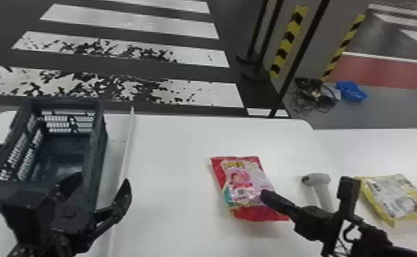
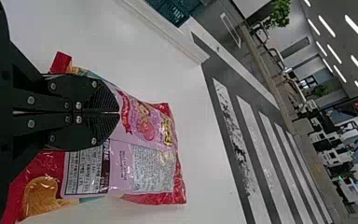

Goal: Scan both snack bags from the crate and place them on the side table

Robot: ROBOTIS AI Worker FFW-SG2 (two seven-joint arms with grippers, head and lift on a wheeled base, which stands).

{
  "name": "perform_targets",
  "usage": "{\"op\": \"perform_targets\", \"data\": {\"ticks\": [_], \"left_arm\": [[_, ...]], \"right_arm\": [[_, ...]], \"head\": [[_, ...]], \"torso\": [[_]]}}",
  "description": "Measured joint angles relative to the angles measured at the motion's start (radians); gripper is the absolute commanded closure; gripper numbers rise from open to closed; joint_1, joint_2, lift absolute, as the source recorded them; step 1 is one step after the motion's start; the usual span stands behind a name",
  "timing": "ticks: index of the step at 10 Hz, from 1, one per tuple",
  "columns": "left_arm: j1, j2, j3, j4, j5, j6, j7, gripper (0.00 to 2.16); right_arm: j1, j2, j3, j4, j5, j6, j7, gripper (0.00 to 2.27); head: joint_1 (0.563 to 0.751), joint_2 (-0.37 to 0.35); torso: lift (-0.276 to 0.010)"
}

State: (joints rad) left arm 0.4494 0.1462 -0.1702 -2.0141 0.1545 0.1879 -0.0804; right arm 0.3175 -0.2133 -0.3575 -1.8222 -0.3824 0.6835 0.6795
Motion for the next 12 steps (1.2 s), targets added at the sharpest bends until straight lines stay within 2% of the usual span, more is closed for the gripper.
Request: {"op": "perform_targets", "data": {"ticks": [4, 9, 12], "left_arm": [[0.001, 0.000, 0.000, 0.005, 0.003, -0.001, -0.001, 0.07], [0.003, -0.002, 0.000, 0.003, 0.002, -0.002, -0.002, 0.07], [0.003, -0.001, 0.000, 0.003, 0.002, -0.001, -0.002, 0.07]], "right_arm": [[-0.034, -0.008, 0.021, 0.096, 0.016, 0.003, 0.003, 2.26], [-0.030, -0.008, 0.021, 0.090, 0.010, 0.003, 0.005, 2.26], [-0.036, -0.014, 0.008, 0.099, 0.041, 0.005, 0.005, 2.26]], "head": [[0.695, -0.229], [0.695, -0.226], [0.695, -0.243]], "torso": [[-0.095], [-0.095], [-0.095]]}}
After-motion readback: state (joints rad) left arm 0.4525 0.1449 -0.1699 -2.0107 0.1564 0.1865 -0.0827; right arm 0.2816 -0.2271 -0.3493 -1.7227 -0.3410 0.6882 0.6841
